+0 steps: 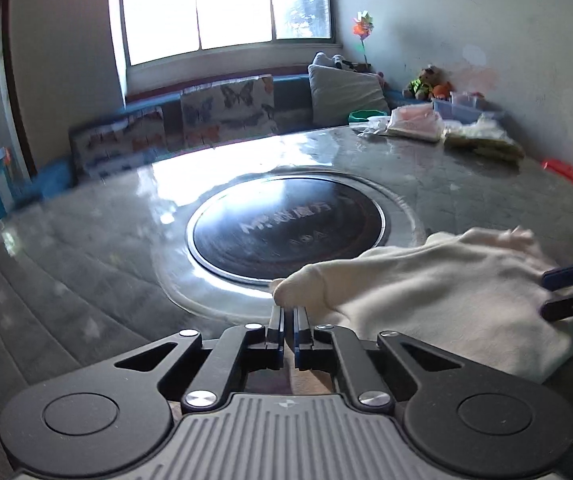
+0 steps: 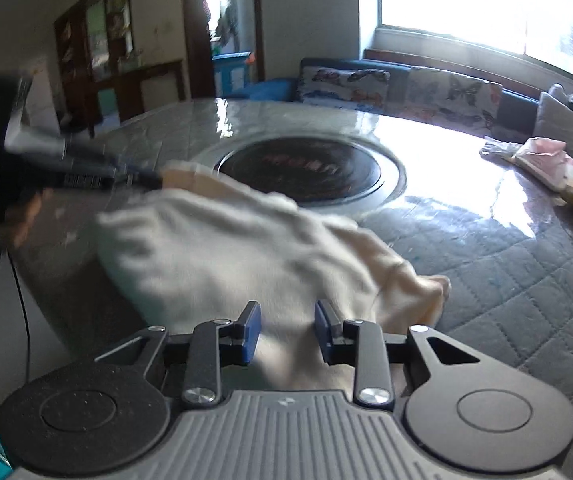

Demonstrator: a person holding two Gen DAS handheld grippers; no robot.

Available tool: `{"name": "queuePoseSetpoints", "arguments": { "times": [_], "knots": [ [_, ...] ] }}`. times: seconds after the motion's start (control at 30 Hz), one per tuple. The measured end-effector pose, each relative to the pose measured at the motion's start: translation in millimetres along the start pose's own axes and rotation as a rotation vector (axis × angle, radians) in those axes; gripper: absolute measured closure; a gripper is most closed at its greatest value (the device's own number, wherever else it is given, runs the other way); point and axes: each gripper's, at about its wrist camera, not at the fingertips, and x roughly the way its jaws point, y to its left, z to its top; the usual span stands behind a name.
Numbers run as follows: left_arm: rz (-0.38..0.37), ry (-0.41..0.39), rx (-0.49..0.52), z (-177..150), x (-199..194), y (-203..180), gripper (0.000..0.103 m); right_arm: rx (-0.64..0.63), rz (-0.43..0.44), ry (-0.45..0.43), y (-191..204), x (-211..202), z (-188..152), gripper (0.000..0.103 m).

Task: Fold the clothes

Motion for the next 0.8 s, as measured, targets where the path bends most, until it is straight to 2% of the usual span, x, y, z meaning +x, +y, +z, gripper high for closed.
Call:
{"name": "queuePoseSetpoints", "arguments": {
  "times": [0.1, 0.2, 0.27, 0.33, 0.4, 0.57, 0.67, 0.8],
  "knots": [
    [0.011, 0.031, 0.029, -6, 7, 1, 0.098, -0.032, -0.013, -0.002, 4, 3, -4, 0.071],
    [0.087, 0.052, 0.022, -8, 15, 8, 0.098, -0.032, -0.011, 0.0, 3, 2, -5, 0.07],
    [0.096, 0.072, -0.028, -9, 17, 19, 0.098, -0.029, -0.009, 0.003, 3, 0, -6, 0.069],
    [0.071, 0.076, -0.089, -7, 13, 28, 0.098, -0.019, -0.009, -0.007, 1, -5, -5, 0.07],
    [0.051, 0.048, -0.112, -1, 1, 27, 0.098, 0.003, -0.011, -0.018, -2, -12, -4, 0.07],
    [-0.109, -0.009, -0.115, 13, -24, 3, 0.096, 0.075, -0.007, -0.008, -10, -26, -9, 0.07],
    [-0.187, 0.014, -0.094, 11, -23, -13, 0.096, 0.08, -0.015, 0.003, -11, -30, -14, 0.07],
    [-0.204, 0.061, -0.071, 0, -16, -27, 0.096, 0.098, -0.021, -0.004, -14, -38, -17, 0.07]
  ]
}}
